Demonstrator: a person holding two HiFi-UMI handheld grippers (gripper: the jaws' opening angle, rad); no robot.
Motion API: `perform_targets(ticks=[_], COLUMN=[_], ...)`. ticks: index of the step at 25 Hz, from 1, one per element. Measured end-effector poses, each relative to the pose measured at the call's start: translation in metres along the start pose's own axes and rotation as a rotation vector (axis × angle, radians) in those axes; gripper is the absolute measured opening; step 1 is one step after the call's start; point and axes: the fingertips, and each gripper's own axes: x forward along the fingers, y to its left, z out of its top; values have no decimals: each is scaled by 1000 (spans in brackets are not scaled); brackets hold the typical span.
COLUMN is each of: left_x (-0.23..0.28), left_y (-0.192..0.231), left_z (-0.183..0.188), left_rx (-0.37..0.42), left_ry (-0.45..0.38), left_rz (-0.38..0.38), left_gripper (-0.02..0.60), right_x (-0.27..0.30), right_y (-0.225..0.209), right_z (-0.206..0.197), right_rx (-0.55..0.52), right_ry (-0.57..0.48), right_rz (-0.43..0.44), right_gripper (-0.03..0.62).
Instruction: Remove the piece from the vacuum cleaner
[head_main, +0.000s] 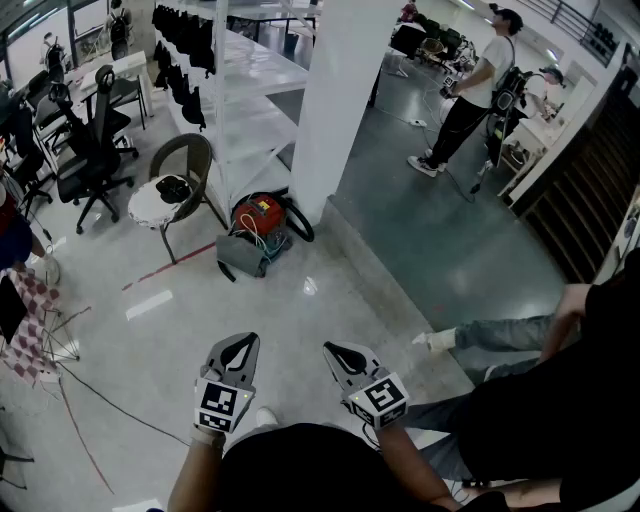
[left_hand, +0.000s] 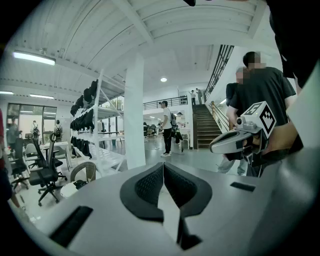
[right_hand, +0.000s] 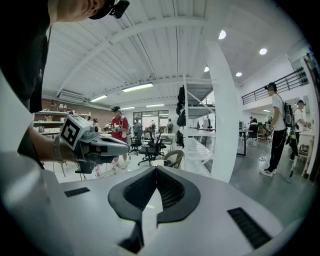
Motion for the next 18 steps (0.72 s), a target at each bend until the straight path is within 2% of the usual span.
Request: perform_targets(ticks=[9, 14, 18], left_x=[-3, 2, 8], left_y=[33, 43, 52], left_z=[-15, -19, -24], left_rx=[-30, -17, -21], left_ry=[7, 11, 25], left_rz=[-7, -22, -18], left_gripper=[20, 20, 20], right_x=[31, 40, 50], right_y=[11, 2, -10], right_z=[14, 15, 7], right_rx=[-27, 53, 72], right_ry=[4, -27, -2], right_rz=[-6, -27, -34], right_gripper=[29, 29, 29])
